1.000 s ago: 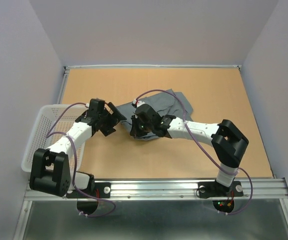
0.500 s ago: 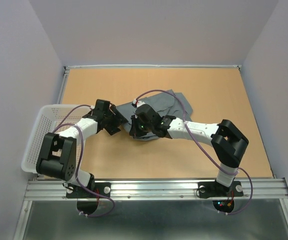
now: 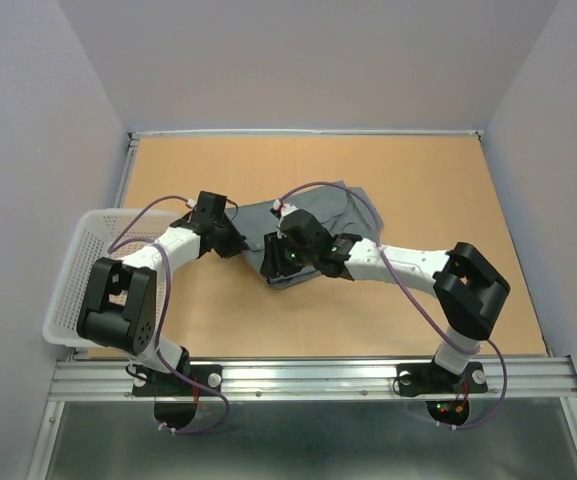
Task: Fold and stack the long sleeve shirts
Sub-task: Fold the shirt
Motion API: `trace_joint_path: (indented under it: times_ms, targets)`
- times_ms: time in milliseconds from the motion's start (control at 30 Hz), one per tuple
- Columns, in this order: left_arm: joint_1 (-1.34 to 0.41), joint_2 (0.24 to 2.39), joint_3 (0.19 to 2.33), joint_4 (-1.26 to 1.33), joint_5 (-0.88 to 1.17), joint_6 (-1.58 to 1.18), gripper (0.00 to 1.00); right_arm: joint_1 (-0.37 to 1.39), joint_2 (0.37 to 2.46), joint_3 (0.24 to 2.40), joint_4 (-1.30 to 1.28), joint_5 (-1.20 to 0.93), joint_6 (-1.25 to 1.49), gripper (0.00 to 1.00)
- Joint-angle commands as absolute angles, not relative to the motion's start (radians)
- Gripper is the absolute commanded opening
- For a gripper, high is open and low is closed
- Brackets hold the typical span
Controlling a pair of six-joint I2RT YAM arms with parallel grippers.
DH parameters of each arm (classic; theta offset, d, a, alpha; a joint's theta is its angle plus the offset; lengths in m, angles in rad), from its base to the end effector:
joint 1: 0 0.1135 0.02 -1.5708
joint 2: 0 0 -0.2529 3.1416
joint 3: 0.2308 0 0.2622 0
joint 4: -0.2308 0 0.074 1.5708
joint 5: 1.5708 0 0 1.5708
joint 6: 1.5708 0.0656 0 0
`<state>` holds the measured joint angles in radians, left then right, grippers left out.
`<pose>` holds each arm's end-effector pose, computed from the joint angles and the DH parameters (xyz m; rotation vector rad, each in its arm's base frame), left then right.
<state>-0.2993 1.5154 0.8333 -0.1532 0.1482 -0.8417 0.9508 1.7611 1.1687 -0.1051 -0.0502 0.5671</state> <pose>0.3174 -0.1081 0.1487 -0.6044 2.4423 -0.6804 0.2414 0.3438 0.1795 -0.4883 2.3657 0.8197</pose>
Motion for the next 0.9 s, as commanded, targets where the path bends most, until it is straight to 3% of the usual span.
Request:
trace_joint_path:
  times_ms: [0, 100, 200, 400, 867]
  targets:
    - [-0.296, 1.45, 0.9, -0.264, 0.086, -0.733, 0.01, 0.87, 1.634, 1.154, -0.069, -0.04, 0.554, 0.46]
    - [-0.296, 1.407, 0.933, -0.327, 0.058, -0.693, 0.01, 0.779, 1.6, 1.144, -0.071, -0.046, 0.557, 0.44]
    - [-0.296, 1.379, 0.971, -0.388, 0.048, -0.66, 0.01, 0.706, 1.618, 1.144, -0.071, -0.058, 0.577, 0.34]
    - [-0.296, 1.367, 1.032, -0.465, 0.055, -0.615, 0.01, 0.655, 1.753, 1.215, -0.061, -0.084, 0.587, 0.23]
    - [-0.298, 1.338, 1.126, -0.566, 0.063, -0.601, 0.01, 0.687, 1.976, 1.204, 0.207, -0.276, 0.73, 0.17]
